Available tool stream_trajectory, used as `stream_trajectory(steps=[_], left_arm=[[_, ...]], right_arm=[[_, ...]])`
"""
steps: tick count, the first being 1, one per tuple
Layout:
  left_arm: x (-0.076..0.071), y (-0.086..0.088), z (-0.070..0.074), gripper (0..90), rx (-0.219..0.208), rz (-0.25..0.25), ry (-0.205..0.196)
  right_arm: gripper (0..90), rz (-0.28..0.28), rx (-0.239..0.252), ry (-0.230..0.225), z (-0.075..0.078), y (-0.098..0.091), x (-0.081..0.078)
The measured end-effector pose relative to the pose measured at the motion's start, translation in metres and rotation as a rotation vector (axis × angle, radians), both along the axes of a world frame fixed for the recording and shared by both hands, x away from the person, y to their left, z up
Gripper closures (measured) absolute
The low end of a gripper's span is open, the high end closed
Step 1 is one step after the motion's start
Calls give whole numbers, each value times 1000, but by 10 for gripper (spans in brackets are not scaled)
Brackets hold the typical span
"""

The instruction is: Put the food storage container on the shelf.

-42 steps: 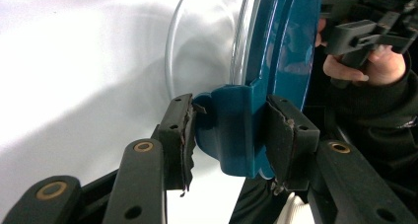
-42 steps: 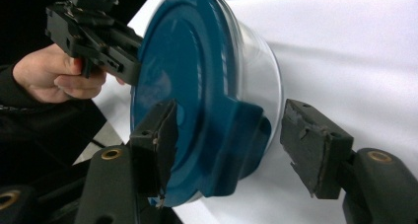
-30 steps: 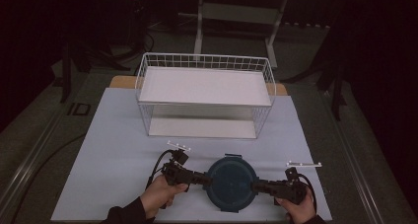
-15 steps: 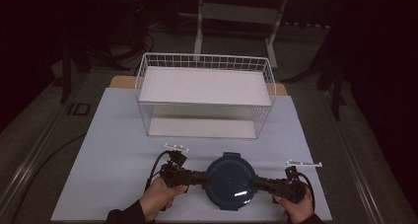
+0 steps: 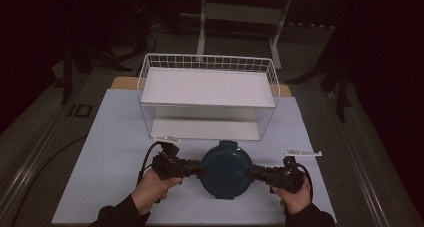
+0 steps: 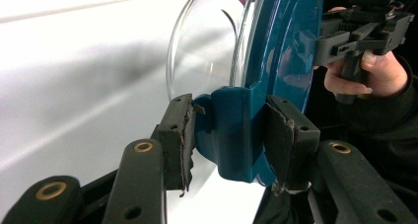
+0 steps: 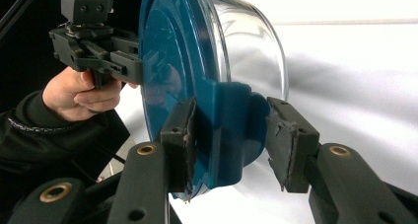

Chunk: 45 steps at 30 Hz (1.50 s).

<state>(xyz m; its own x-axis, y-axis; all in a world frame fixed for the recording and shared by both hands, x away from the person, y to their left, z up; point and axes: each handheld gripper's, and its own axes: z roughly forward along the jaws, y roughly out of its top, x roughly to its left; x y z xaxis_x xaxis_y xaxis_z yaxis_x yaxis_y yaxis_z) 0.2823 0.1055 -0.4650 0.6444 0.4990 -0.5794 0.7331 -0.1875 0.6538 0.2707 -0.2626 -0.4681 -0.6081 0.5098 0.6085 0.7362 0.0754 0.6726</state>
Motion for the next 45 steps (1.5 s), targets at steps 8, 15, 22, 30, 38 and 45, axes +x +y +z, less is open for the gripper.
stream_trajectory(steps=[8, 15, 22, 30, 38, 45], left_arm=[[12, 11, 7, 562, -18, 45, -62], [28, 21, 7, 560, -19, 89, -87], [44, 29, 2, 558, -4, 124, -111], [65, 33, -8, 558, 11, 135, -122], [84, 29, -18, 557, 10, 156, -126], [94, 30, -28, 553, 2, 183, -129]], right_arm=[[566, 26, -21, -58, 14, 13, 24], [566, 33, -21, -87, 18, 23, 50], [566, 35, -20, -93, 11, 34, 71], [566, 29, -30, -94, -1, 41, 93], [565, 7, -19, -104, -11, 38, 110], [565, -2, -31, -110, -20, 41, 125]])
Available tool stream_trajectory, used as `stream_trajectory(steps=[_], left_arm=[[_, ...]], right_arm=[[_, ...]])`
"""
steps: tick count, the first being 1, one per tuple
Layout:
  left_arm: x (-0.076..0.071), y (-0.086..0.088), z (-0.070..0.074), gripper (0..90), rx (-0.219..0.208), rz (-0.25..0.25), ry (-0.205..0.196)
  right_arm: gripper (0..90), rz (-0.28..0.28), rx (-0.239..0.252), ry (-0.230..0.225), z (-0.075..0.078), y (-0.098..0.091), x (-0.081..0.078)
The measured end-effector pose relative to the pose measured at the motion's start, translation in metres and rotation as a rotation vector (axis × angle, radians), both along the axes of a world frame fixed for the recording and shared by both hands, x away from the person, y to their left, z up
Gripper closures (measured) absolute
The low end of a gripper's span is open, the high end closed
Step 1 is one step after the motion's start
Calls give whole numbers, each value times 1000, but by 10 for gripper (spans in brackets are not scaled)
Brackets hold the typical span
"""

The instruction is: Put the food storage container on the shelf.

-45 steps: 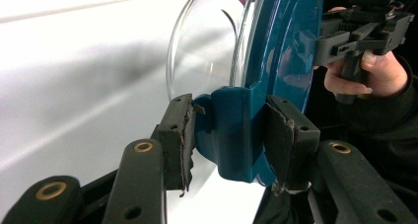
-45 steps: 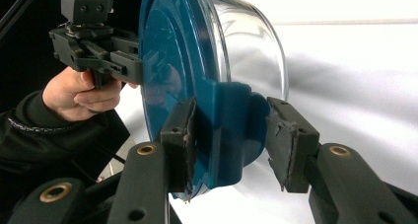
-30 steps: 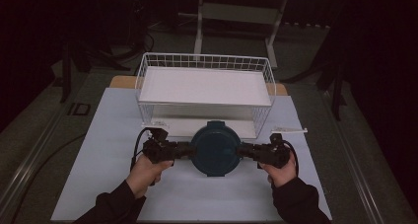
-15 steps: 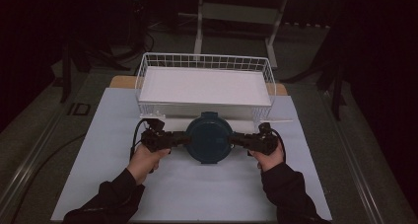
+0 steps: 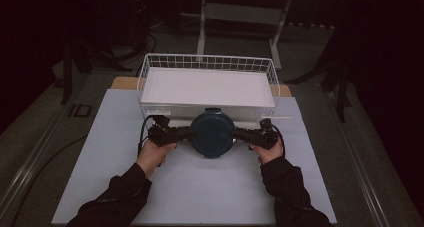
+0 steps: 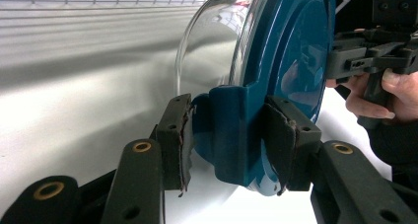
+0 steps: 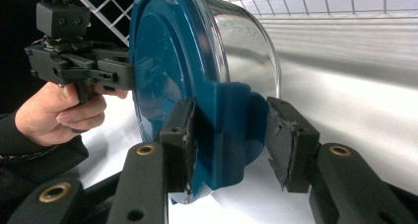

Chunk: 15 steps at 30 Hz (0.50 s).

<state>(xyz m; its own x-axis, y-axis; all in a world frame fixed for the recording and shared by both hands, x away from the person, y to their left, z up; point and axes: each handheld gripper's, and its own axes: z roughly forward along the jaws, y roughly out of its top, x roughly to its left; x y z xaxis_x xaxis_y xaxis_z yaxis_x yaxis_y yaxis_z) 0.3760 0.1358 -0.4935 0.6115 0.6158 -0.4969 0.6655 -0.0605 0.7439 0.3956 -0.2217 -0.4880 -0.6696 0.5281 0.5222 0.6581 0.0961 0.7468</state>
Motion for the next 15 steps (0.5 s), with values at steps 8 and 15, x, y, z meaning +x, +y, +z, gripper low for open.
stream_trajectory(steps=[8, 15], left_arm=[[9, 4, -8, 551, -6, 23, 13], [12, 4, -6, 549, -16, 45, 19]], right_arm=[[563, -16, 8, -6, -14, 6, 11], [559, -29, 28, -2, -16, 6, 14]])
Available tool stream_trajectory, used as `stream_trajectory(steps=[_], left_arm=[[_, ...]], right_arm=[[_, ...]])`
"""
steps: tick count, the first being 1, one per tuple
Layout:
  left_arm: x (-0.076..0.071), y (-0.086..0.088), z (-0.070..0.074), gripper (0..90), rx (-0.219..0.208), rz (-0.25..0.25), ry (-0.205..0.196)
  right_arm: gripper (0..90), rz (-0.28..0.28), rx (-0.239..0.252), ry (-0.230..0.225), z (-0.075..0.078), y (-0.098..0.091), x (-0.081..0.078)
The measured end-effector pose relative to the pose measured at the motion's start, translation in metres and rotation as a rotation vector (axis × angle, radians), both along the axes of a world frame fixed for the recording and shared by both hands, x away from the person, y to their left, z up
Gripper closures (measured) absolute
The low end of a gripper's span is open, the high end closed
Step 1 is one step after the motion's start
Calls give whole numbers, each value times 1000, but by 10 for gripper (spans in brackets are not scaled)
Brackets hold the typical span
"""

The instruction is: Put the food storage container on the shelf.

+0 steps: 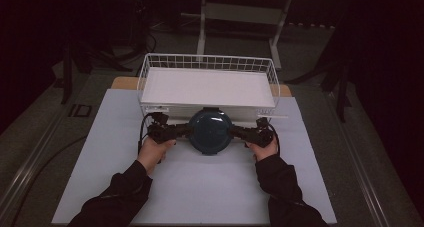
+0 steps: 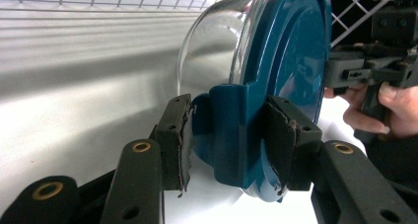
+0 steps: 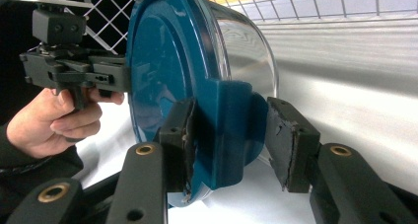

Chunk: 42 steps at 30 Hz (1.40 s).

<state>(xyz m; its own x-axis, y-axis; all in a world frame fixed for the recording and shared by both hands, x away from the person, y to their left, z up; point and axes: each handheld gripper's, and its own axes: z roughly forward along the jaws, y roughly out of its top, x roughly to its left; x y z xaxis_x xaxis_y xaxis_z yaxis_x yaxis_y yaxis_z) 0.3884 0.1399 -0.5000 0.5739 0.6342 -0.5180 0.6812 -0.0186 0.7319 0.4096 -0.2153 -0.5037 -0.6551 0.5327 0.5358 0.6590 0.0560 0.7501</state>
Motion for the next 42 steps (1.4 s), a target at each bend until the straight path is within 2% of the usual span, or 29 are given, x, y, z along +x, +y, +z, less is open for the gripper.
stream_trajectory(steps=[2, 3, 4, 6, 7, 8, 9, 10, 12, 14, 17, 20, 23, 25, 27, 29, 31, 32, 33, 34, 35, 36, 37, 40, 42], left_arm=[[1, 0, -1, 546, -15, 11, 6], [1, -2, -2, 543, -51, 10, 40], [3, 1, -5, 540, -30, 22, 35], [6, 2, -11, 532, -59, 19, 58], [5, 2, -13, 524, -90, 25, 82], [5, 1, -14, 513, -86, 30, 72], [6, 2, -14, 504, -54, 36, 36], [7, 1, -13, 498, -40, 46, 23], [9, 2, -13, 493, -53, 65, 34], [11, 2, -13, 475, -41, 71, 17], [12, 3, -16, 389, -40, 84, 13], [13, 2, -17, 339, -35, 91, 3], [13, 1, -16, 331, -27, 93, 4], [12, 1, -14, 331, -7, 85, 4], [10, -1, -11, 294, 18, 67, -17], [7, -2, -7, 275, 38, 47, -65], [2, -2, -3, 216, 30, 29, -78], [0, -2, -1, 200, 55, 4, -120], [-3, -2, 1, 155, 52, 8, -114], [-5, -2, 2, 138, 59, -7, -127], [-7, -2, 3, 135, 57, -9, -127], [-12, -3, 6, 125, 35, -14, -108], [-13, -3, 7, 90, 42, -26, -117], [-20, -4, 12, 13, 69, -53, -146], [-26, -3, 16, 13, 72, -63, -157]], right_arm=[[550, -7, 0, 0, -1, 0, 1], [542, -16, 1, -6, -2, 0, 1], [536, -23, -6, -7, -2, 0, 1], [522, -33, -39, -23, -1, 2, 0], [522, -38, -51, -35, -1, 3, 0], [527, -47, -56, -43, -1, 3, 0], [527, -53, -60, -53, -1, 4, 0], [519, -55, -68, -59, -1, 5, 0], [498, -72, -64, -60, -2, 5, 1], [471, -86, -69, -76, -2, 7, 0], [419, -112, -89, -109, -2, 8, 1], [417, -137, -105, -122, -1, 9, 2], [424, -156, -113, -126, 0, 11, 1], [427, -166, -124, -143, 0, 12, -1], [417, -171, -132, -158, 1, 13, -4], [396, -167, -139, -177, 3, 14, -7], [396, -165, -160, -193, 7, 15, -12], [394, -164, -166, -192, 8, 16, -14], [393, -166, -170, -190, 10, 15, -18], [392, -164, -166, -182, 11, 15, -19], [387, -160, -185, -182, 12, 15, -21], [387, -162, -209, -195, 14, 16, -23], [385, -158, -223, -201, 16, 15, -27], [386, -156, -218, -201, 20, 12, -32], [389, -154, -224, -204, 22, 12, -36]])
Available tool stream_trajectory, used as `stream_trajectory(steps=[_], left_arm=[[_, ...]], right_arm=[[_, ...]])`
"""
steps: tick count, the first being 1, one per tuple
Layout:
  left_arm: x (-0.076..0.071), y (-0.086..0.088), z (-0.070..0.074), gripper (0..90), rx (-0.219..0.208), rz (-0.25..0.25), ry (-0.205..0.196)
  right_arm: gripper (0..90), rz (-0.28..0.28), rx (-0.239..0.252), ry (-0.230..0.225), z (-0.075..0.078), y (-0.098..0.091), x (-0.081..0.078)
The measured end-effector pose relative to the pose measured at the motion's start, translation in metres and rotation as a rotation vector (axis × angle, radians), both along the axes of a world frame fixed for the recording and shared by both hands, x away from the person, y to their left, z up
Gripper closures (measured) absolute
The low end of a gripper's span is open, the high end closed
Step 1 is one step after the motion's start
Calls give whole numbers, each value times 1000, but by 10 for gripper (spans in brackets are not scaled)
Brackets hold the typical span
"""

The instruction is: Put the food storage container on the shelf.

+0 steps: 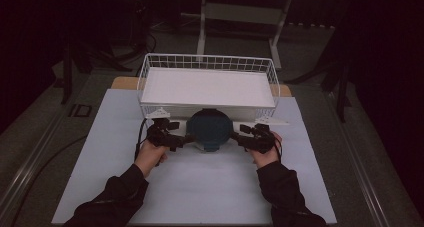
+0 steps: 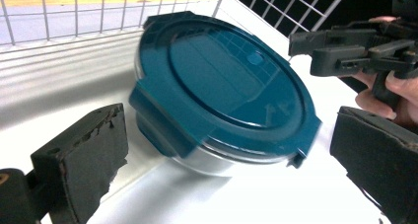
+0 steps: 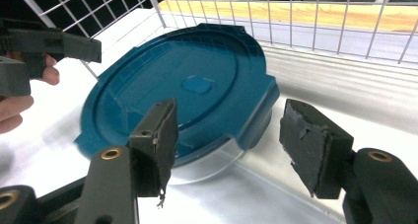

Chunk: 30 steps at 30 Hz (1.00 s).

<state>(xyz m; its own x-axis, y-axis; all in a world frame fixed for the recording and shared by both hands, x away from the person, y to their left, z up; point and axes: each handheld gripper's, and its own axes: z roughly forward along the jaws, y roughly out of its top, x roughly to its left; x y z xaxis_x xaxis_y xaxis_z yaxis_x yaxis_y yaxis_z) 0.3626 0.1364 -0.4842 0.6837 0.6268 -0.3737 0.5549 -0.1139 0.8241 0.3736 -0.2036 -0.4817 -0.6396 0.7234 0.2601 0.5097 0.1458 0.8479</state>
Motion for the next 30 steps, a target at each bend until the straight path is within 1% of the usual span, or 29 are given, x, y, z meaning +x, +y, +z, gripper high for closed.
stream_trajectory(steps=[1, 2, 4, 5, 6, 7, 8, 9, 10, 11, 12, 13, 14, 16, 19, 20, 22, 23, 24, 25, 26, 27, 30], left_arm=[[0, 0, 0, 9, 0, 0, 0], [-5, 2, 3, 9, -2, -12, -5], [-11, 4, 4, 9, -8, -22, -16], [-14, 5, 5, 9, -4, -24, -13], [-17, 6, 6, 9, -12, -24, -14], [-17, 6, 6, 9, -12, -24, -14], [-23, 8, 7, 9, -16, -30, -20], [-26, 8, 7, 9, -20, -34, -21], [-30, 9, 8, 9, -28, -39, -20], [-33, 9, 9, 9, -28, -44, -21], [-37, 9, 10, 9, -16, -53, -29], [-41, 9, 10, 9, -13, -58, -33], [-43, 9, 11, 9, -16, -62, -35], [-49, 11, 12, 9, -17, -69, -38], [-58, 13, 14, 9, -15, -72, -51], [-61, 14, 14, 9, -14, -75, -56], [-67, 15, 15, 9, -5, -79, -59], [-70, 15, 14, 9, -2, -83, -60], [-72, 15, 14, 9, 1, -86, -62], [-75, 16, 13, 9, 8, -87, -68], [-77, 16, 13, 9, 12, -87, -72], [-79, 16, 12, 9, 16, -88, -71], [-85, 17, 8, 9, 19, -89, -81]], right_arm=[[389, 0, 0, 0, 0, 0, 0], [390, 3, -5, -2, 2, -1, -4], [420, 9, -12, -12, 5, -2, -12], [436, 17, -9, -16, 6, -2, -15], [442, 21, -15, -22, 7, -1, -19], [442, 21, -15, -22, 7, -1, -19], [460, 20, -22, -31, 7, 0, -22], [479, 37, -33, -25, 8, 2, -26], [504, 35, -42, -27, 8, 4, -29], [522, 44, -48, -24, 8, 6, -32], [534, 50, -57, -23, 8, 7, -34], [562, 55, -71, -22, 8, 10, -37], [576, 65, -77, -17, 8, 12, -38], [620, 76, -74, -6, 7, 14, -41], [715, 85, -61, 14, 4, 18, -44], [733, 93, -58, 23, 3, 19, -45], [770, 98, -74, 20, 2, 24, -48], [782, 110, -80, 22, 1, 26, -49], [808, 122, -94, 14, 0, 29, -50], [843, 127, -100, 13, -1, 31, -51], [893, 136, -95, 28, -2, 33, -51], [898, 146, -93, 34, -3, 34, -50], [900, 159, -109, 44, -7, 41, -50]])
